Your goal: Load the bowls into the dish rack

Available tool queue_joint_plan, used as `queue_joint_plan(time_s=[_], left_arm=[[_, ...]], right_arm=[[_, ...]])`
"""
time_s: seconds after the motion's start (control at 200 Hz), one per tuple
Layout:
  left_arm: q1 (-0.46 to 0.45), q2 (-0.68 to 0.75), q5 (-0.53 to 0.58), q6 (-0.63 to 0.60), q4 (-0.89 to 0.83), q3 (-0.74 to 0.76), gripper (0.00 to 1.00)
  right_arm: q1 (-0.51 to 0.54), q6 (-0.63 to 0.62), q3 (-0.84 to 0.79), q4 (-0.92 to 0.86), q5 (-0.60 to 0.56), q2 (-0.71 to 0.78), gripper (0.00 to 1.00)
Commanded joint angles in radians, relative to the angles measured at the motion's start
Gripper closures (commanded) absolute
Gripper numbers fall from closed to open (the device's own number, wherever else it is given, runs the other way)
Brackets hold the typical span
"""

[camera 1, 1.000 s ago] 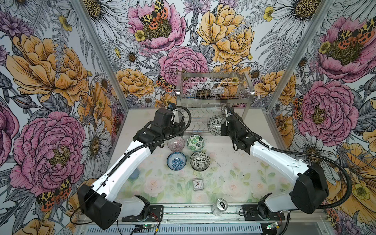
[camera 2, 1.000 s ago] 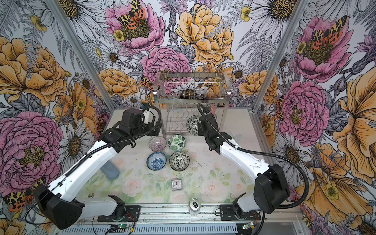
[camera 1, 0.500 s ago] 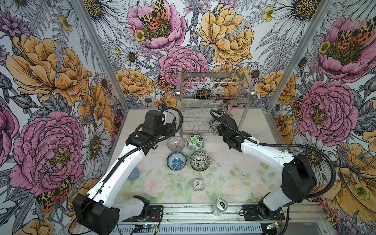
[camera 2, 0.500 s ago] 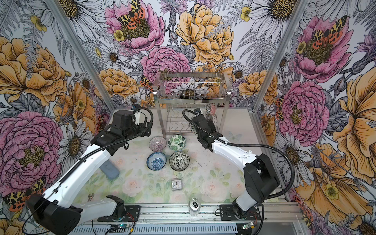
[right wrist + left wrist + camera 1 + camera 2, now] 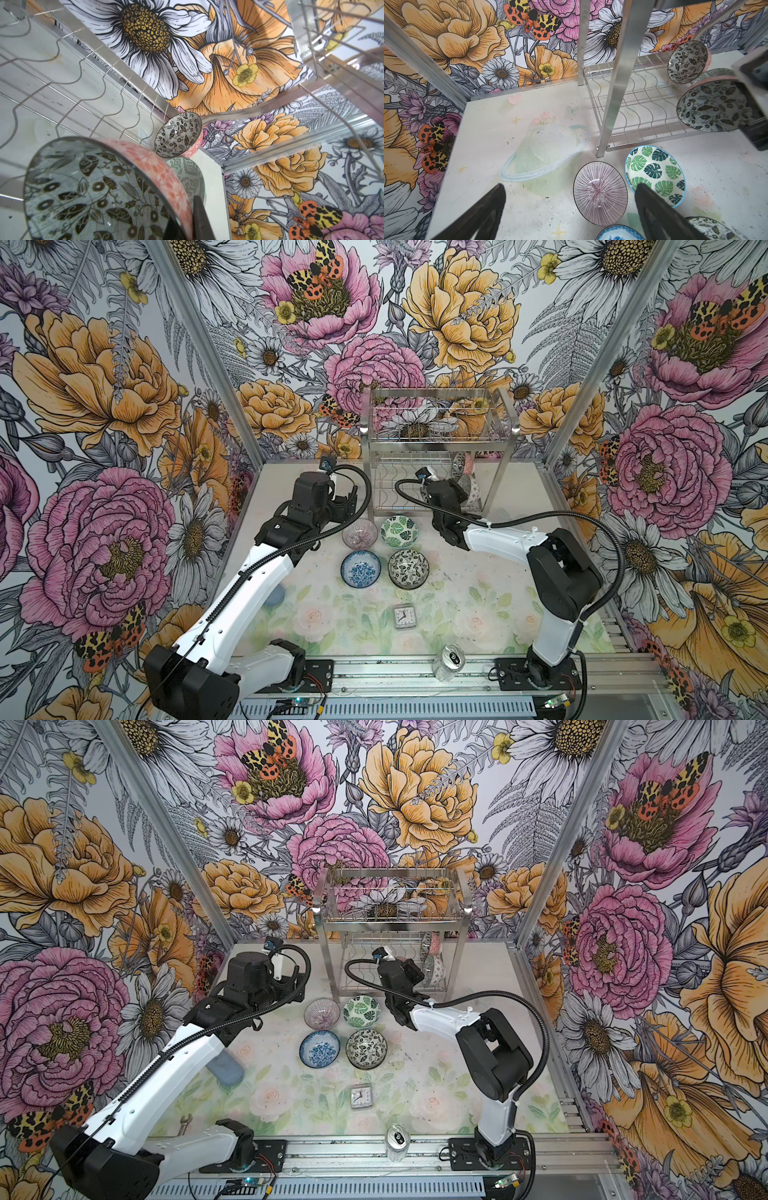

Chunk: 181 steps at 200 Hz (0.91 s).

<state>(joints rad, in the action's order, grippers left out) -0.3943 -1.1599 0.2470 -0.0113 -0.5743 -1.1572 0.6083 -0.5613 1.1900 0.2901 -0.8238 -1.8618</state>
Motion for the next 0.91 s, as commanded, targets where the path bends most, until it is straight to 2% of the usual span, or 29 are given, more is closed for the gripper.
queue_joint_plan(time_s=[0.0,0.21,0.565,0.901], left_arm=[[0.006,0.025,0.018,-0.02,0.031,0.014,0.01],[0.005,0.035,0.021,-0.027,0.031,0.019,0.01],[0.015,0.039,0.014,-0.029,0.031,0.02,0.01],[0.023,0.036,0.0,-0.021,0.033,0.02,0.01]], right_arm=[[0.0,-0.123,0.094,0.17,-0.046,-0.047,1.0],[-0.018,-0.264,0.254,0.246,-0.061,-0.213,1.0],[-0.073,-0.42,0.572,0.251,-0.068,-0.471,1.0],[-0.12,-0.476,0.809,0.211,-0.146,-0.626,1.0]])
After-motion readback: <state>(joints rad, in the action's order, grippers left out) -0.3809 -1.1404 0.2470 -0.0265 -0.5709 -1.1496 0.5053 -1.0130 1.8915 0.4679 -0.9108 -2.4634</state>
